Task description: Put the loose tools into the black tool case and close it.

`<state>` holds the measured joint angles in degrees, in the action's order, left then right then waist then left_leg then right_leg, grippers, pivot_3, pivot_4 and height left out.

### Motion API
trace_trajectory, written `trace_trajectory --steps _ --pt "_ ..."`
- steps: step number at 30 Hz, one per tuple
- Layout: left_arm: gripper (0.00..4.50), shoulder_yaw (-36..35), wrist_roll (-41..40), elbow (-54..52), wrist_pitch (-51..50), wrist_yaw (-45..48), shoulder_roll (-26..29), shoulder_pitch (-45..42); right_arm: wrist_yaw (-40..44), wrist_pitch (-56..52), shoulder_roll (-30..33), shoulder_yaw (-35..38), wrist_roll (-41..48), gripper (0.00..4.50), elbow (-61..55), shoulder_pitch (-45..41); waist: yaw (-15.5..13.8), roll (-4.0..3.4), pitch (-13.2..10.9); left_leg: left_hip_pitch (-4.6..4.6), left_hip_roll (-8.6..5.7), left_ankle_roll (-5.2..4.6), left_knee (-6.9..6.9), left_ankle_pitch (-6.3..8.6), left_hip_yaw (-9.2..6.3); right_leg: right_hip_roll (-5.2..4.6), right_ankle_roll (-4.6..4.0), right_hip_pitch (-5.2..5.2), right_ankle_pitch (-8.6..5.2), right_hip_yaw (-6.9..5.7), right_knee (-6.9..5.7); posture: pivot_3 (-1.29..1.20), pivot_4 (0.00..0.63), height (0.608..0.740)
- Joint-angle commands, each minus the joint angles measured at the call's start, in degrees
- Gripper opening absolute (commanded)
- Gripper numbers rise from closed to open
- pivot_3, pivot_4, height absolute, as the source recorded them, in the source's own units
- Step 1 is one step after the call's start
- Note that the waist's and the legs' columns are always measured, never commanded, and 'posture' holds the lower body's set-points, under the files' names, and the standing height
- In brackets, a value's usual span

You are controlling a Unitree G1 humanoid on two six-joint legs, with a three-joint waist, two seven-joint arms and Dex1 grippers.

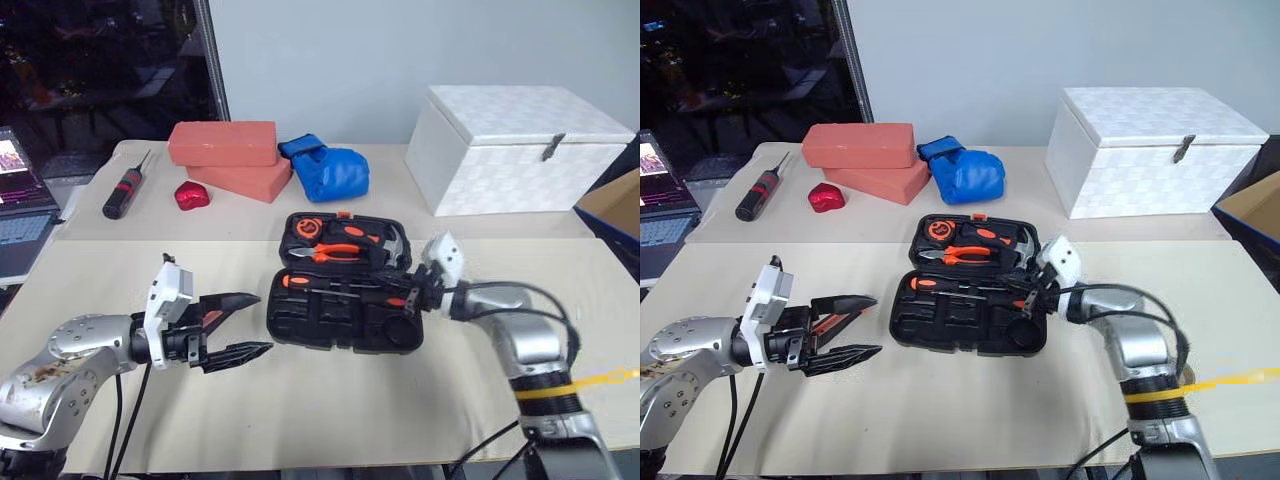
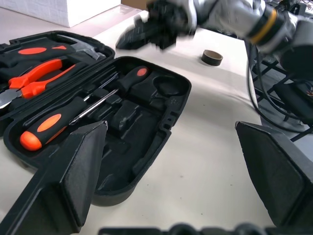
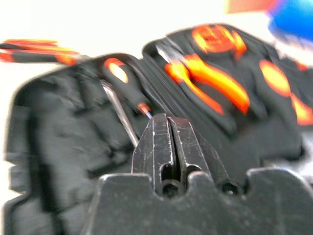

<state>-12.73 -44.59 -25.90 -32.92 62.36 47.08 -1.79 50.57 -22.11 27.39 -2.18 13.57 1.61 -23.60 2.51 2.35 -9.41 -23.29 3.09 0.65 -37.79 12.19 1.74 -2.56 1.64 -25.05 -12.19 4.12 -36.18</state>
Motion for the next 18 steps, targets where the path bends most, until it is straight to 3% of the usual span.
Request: trace_trajectory --steps 1,6,9,11,14,18 --pt "4.50 -2.29 0.37 0.37 1.29 -0.31 0.41 0.36 -2.53 6.55 2.13 -6.93 -9.34 0.02 0.79 1.42 0.09 0.00 0.00 0.00 0.00 0.00 0.00 0.00 0.00 0.00 0.04 0.00 0.02 0.01 0.01 0.00 0.150 0.740" --pt "4.50 -3.38 1.75 1.80 2.00 -1.07 0.32 2.01 -0.84 17.92 7.78 -12.65 -17.38 0.02 4.15 2.28 0.00 0.06 0.05 0.14 0.02 0.00 0.01 0.00 -0.01 0.01 -0.05 0.11 -0.05 -0.03 0.02 0.00 0.150 0.740" --pt "4.50 -5.68 3.44 2.96 2.10 -5.61 -1.43 3.57 -2.59 23.14 9.31 -9.63 -16.97 0.02 4.03 1.90 -0.50 0.08 0.06 0.19 0.00 0.00 0.00 0.00 -0.01 -0.02 -0.27 0.22 -0.18 -0.03 0.07 0.00 0.150 0.740" --pt "4.50 -6.77 5.69 3.49 2.37 -10.07 -2.72 3.78 -2.88 23.33 7.45 -5.82 -11.44 0.02 2.60 2.07 -0.79 0.09 0.05 0.19 -0.02 0.00 -0.02 0.00 -0.01 -0.05 -0.26 0.27 -0.19 -0.02 0.12 0.00 0.150 0.740" --pt "4.50 -9.22 6.22 3.40 -0.50 -16.85 -4.32 4.06 5.97 14.26 8.18 -0.90 4.08 0.02 -5.46 3.70 -1.18 0.11 -0.01 0.11 -0.03 0.00 -0.05 0.00 -0.02 -0.06 -0.21 0.27 -0.16 0.00 0.14 0.00 0.150 0.740" --pt "4.50 -12.64 7.04 5.56 -6.92 -23.15 -2.67 4.90 11.71 2.79 13.17 3.22 18.91 0.97 -20.91 8.53 -1.27 0.08 -0.04 0.05 0.01 -0.01 0.00 0.01 -0.04 -0.03 0.18 0.14 0.05 0.00 0.08 0.00 0.150 0.740"
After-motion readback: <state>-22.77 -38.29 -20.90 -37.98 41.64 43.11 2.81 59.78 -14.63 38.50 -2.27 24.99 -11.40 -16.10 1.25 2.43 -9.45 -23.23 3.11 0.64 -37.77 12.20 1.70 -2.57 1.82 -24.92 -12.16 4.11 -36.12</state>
